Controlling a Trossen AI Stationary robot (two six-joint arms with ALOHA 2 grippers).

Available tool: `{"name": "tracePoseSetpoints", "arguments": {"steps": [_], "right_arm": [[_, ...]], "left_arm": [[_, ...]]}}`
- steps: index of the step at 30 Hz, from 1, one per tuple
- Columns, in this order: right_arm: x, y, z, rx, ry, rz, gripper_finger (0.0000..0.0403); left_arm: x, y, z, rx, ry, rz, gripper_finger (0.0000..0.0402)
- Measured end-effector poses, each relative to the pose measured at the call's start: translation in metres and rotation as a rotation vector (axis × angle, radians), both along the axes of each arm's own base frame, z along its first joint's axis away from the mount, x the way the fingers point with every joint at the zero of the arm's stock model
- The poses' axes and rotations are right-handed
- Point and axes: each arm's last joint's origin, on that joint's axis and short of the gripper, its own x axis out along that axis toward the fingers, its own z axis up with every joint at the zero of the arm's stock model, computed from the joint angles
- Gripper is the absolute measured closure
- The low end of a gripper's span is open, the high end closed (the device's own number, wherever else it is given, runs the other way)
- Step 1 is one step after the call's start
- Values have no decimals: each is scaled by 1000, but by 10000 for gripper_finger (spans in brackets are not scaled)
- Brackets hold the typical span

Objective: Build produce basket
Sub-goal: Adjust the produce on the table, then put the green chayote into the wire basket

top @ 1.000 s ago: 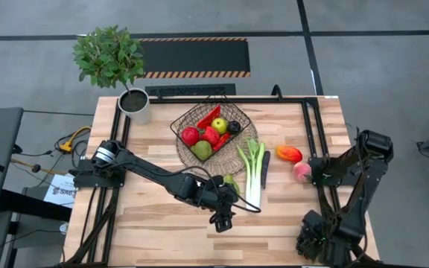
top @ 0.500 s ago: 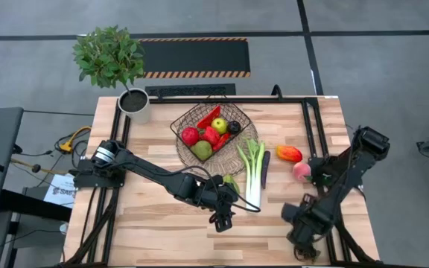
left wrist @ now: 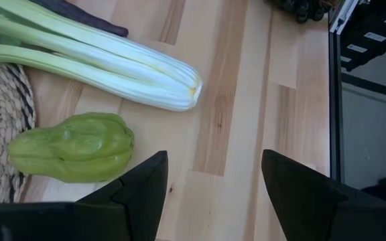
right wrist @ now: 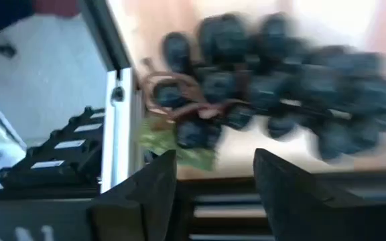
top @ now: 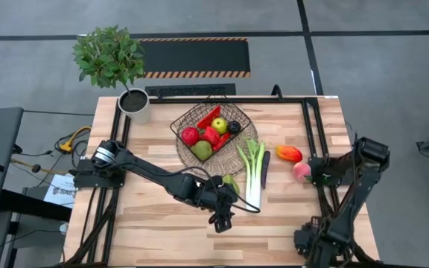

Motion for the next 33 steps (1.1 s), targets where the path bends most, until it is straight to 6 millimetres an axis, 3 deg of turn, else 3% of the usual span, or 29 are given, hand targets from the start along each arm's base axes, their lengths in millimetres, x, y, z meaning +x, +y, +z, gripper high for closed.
{"name": "tracePoseSetpoints", "arguments": {"steps": [5,11,16,21,26,33], "right_arm": [[3,9,-26,-33,36,76,213],[9,-1,-30,-113,-53,181,247],[21,-41,-34,-371,-161,186,268],[48,-91,-38,-568,-237,79,279],[71,-125,-26,-574,-249,3,278],[72,-139,22,-450,-395,-43,252]], "left_arm": [[0,1,0,3,0,-1,175],[0,1,0,3,0,-2,175],[0,1,0,2,4,0,175],[-2,2,-1,-3,28,13,175],[-2,2,-1,-23,34,28,175],[-2,1,-1,-34,30,51,172]]}}
